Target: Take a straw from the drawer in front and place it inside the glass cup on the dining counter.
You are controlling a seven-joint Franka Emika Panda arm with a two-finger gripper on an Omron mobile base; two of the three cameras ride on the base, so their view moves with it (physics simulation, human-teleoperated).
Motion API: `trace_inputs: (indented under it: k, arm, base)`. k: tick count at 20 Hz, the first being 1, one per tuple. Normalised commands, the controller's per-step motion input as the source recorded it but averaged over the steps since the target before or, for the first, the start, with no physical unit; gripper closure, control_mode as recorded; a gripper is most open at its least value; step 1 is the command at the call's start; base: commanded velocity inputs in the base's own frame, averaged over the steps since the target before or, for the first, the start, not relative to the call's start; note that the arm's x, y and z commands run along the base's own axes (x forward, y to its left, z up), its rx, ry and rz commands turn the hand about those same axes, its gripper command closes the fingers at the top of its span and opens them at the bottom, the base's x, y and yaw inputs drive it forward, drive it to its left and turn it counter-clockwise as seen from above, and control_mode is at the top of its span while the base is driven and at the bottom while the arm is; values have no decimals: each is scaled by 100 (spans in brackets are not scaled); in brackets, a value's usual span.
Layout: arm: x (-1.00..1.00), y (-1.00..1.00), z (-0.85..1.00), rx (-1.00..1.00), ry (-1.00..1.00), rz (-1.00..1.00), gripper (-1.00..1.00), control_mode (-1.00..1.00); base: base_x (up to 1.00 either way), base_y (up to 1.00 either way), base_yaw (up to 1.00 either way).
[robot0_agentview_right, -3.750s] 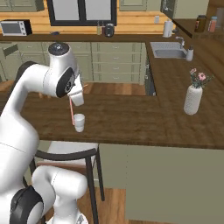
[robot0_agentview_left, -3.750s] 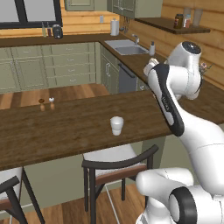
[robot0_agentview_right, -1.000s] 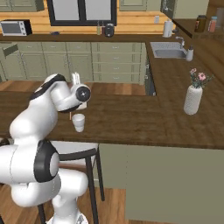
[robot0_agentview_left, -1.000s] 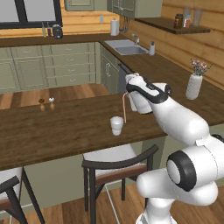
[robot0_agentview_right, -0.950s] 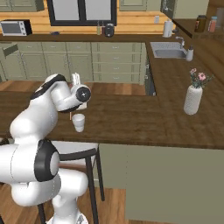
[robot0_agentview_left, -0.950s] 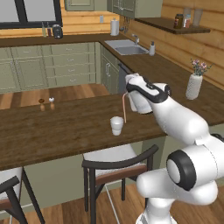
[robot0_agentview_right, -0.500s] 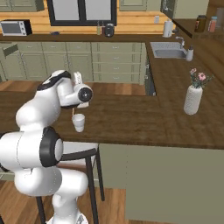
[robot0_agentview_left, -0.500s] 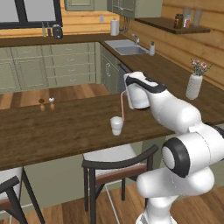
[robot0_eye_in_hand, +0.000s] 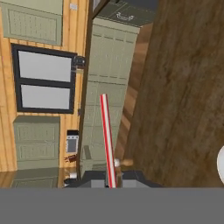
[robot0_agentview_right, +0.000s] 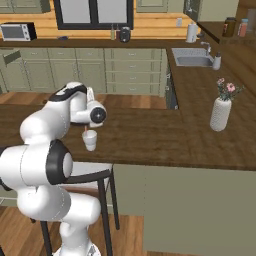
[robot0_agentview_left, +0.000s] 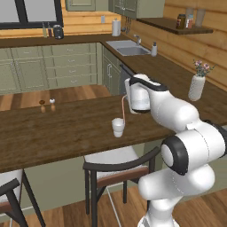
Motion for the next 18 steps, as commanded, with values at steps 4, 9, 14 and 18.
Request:
trace_inputs:
  k: [4,9,14,18]
  arm:
    - [5,3,-12,-2,-8,0,100,-100]
    - [11,8,-18,-2,-6,0,100,-100]
    - [2,9,-24,0,-2,0,100,-100]
    - [2,9,-17,0,-3,0,100,-100]
  base:
    - [0,0,0]
    - [0,0,0]
    - [0,0,0]
    - [0,0,0]
